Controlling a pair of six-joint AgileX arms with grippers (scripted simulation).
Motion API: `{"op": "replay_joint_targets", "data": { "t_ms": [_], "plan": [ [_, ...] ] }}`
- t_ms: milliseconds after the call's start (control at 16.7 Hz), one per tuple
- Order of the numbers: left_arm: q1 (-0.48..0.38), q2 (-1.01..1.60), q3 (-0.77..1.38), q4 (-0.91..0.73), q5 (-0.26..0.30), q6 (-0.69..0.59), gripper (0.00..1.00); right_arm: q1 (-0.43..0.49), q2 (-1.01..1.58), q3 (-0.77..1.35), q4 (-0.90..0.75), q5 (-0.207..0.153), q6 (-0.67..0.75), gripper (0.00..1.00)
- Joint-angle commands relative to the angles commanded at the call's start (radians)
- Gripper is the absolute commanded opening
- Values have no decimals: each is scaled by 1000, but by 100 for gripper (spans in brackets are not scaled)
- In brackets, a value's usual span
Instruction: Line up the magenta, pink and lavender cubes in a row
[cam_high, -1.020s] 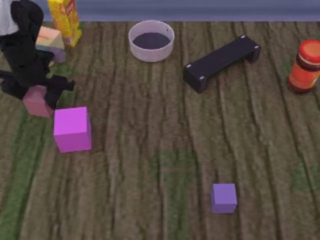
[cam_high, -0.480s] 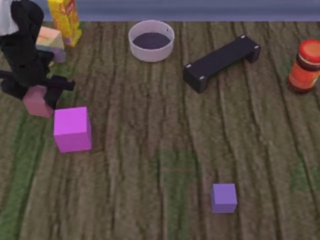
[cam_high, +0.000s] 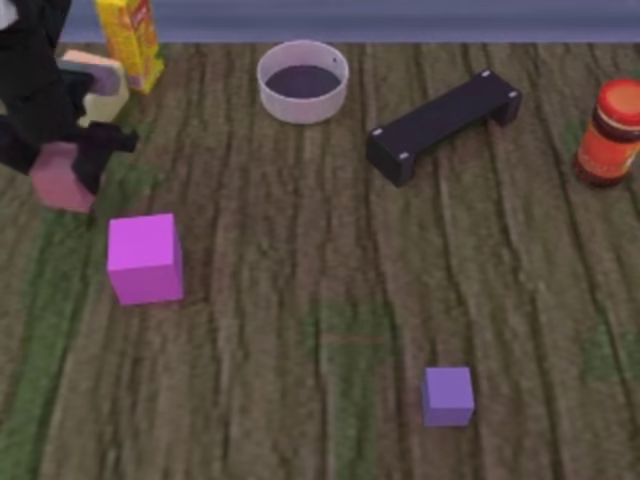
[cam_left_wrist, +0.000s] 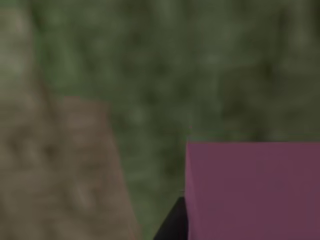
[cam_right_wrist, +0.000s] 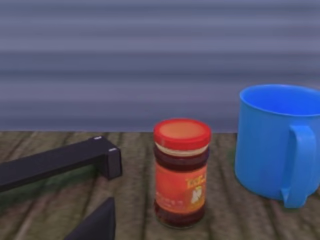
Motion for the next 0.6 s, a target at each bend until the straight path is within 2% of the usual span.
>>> {"op": "replay_joint_targets", "data": {
  "t_ms": [180,480,600],
  "plan": [
    [5,-22,60,-77,-3,0,0,0,0,0,0,0,0,100],
    [-2,-22,61,-79,-3,0,0,0,0,0,0,0,0,100],
    [-34,-31,53,-75,-4,-33,0,0,0,0,0,0,0,100]
  ]
}}
